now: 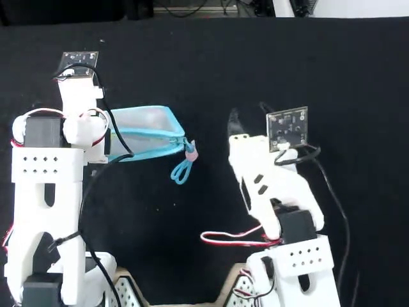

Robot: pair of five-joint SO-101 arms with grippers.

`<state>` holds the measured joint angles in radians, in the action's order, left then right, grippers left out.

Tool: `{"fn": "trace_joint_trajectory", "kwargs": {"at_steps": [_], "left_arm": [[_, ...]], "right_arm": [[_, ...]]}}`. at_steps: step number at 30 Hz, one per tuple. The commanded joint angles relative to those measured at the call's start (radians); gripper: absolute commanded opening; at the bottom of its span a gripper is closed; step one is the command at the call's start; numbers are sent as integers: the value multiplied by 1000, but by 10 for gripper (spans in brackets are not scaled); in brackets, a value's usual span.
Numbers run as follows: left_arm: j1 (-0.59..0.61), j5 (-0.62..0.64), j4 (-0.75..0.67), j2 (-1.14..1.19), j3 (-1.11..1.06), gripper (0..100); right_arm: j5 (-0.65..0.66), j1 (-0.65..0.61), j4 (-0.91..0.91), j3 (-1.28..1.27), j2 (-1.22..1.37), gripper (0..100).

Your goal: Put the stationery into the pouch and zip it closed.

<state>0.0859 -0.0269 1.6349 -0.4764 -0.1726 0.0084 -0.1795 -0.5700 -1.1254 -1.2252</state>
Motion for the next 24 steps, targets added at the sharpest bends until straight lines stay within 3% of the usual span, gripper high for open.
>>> {"fn": "trace_joint_trajectory", "kwargs": {"at_steps": [1,11,24], "left_arm": [[-2,12,-6,12,-13,30],[-2,12,-6,12,-13,30],[-2,12,-6,12,-13,30]], "right_arm": [[3,52,49,54,-1,174],[3,133,500,-209,-1,173],[-3,150,612,-278,-2,173]]}}
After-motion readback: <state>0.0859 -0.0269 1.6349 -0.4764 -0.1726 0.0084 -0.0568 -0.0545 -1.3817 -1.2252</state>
